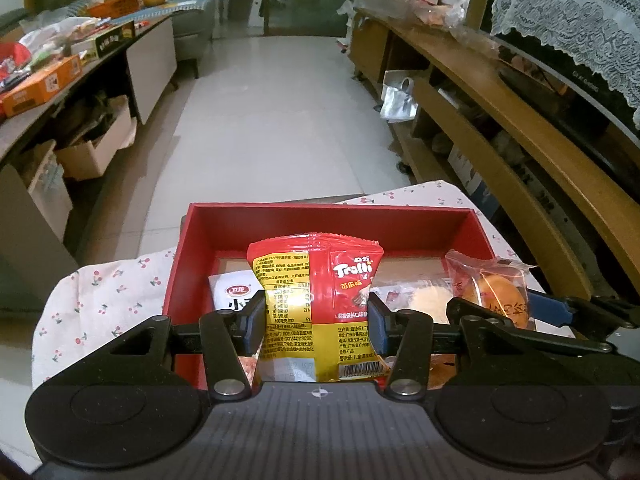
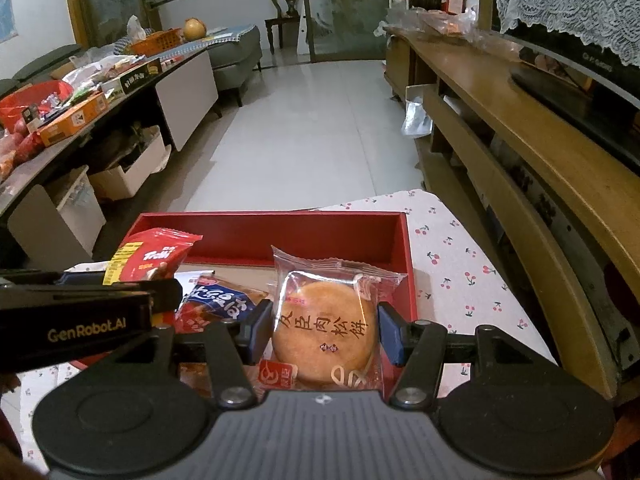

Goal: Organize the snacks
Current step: 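Lower the Trolli bag and the round pastry into the red box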

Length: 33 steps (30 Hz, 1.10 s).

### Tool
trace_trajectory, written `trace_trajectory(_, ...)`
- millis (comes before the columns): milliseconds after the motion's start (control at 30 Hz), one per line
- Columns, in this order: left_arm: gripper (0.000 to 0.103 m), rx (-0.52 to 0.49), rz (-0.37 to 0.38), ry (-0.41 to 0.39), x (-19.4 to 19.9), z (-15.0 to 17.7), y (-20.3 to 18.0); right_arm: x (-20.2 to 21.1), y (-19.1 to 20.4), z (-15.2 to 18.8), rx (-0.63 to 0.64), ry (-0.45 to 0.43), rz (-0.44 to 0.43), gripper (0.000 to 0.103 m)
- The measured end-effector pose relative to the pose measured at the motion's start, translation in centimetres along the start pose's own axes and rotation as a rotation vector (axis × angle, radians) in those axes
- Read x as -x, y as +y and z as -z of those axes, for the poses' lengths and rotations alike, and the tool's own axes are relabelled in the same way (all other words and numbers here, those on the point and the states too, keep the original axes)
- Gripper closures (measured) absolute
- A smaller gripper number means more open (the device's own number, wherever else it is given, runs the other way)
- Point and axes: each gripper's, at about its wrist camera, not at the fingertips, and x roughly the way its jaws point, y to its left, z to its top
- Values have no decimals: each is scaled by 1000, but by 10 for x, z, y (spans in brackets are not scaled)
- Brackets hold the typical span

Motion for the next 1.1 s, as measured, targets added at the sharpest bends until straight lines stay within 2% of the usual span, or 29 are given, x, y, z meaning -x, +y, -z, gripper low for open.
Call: trace_trajectory(1100,46,4,-54,63,-35,6,0,-38,8,5,55,33,60,40)
